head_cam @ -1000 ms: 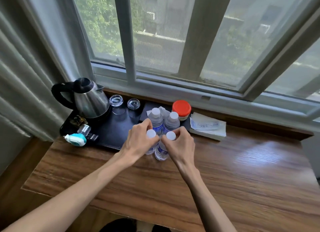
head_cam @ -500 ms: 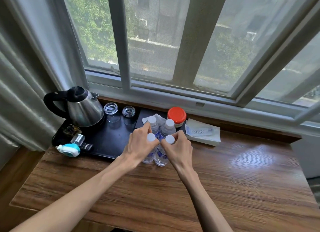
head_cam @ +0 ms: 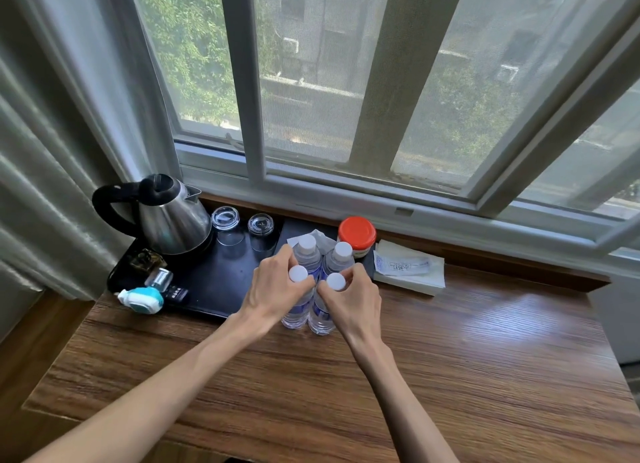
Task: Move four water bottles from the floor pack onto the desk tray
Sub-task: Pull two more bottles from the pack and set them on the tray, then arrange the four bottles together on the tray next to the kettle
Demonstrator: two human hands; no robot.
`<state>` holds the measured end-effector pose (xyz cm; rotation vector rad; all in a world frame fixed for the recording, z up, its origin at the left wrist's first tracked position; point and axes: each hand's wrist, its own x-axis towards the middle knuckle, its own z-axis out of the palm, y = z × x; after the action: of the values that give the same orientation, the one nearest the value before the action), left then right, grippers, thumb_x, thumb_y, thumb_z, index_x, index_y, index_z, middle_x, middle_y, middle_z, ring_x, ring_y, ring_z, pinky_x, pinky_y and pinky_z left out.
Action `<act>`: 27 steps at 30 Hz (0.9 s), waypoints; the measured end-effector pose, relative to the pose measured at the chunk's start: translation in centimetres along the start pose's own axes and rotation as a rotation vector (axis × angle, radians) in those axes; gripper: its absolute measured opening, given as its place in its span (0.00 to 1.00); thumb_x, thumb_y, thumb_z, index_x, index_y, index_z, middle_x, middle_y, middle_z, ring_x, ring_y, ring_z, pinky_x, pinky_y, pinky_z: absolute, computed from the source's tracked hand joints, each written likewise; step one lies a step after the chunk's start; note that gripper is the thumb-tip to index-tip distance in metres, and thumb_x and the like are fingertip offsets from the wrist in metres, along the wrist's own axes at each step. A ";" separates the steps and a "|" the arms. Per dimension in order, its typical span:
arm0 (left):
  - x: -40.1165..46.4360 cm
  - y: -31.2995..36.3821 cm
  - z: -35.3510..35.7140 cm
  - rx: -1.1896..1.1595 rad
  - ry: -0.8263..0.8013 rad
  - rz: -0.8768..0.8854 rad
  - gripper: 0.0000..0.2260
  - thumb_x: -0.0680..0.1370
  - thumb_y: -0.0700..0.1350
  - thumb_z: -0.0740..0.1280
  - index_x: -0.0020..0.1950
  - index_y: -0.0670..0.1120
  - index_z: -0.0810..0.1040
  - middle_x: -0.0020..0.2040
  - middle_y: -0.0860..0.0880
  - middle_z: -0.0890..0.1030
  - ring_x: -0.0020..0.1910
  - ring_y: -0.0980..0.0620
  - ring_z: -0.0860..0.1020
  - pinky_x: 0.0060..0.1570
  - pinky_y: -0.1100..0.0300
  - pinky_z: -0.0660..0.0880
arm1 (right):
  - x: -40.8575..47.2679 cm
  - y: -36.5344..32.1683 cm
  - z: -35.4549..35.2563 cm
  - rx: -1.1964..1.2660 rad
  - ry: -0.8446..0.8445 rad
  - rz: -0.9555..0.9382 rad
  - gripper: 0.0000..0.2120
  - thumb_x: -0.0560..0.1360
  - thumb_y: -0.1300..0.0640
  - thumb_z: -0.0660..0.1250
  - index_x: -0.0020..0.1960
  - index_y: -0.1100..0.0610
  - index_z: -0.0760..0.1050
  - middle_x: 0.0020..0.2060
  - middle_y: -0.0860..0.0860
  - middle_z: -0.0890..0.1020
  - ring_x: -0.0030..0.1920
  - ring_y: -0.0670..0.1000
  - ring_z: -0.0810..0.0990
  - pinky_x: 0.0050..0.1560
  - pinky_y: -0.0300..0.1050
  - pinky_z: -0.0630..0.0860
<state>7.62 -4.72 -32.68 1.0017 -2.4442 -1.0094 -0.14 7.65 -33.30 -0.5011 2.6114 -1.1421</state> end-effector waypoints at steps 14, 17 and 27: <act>-0.3 -2.4 -0.7 -0.181 -0.188 -0.025 0.25 0.63 0.50 0.82 0.52 0.49 0.72 0.34 0.54 0.71 0.29 0.61 0.70 0.33 0.69 0.69 | -1.2 2.9 0.6 -0.080 0.035 -0.091 0.27 0.65 0.34 0.72 0.58 0.46 0.71 0.42 0.47 0.82 0.44 0.51 0.82 0.39 0.46 0.76; -1.2 -3.9 -0.2 -0.164 -0.157 -0.054 0.34 0.61 0.51 0.83 0.60 0.51 0.69 0.39 0.54 0.70 0.34 0.59 0.70 0.37 0.67 0.69 | -1.9 4.0 0.7 -0.071 0.040 -0.103 0.36 0.63 0.34 0.73 0.66 0.47 0.69 0.48 0.46 0.77 0.49 0.48 0.79 0.42 0.41 0.72; -3.0 -7.5 3.4 -0.197 -0.223 -0.121 0.40 0.61 0.50 0.83 0.69 0.49 0.70 0.61 0.53 0.74 0.59 0.58 0.76 0.62 0.60 0.72 | -2.3 7.0 3.4 0.003 -0.118 -0.002 0.37 0.66 0.41 0.75 0.70 0.51 0.66 0.61 0.48 0.72 0.61 0.48 0.75 0.55 0.39 0.72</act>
<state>11.62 -4.70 -40.49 1.0284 -2.4172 -1.4417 1.66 10.72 -40.55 -0.5537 2.5089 -1.0820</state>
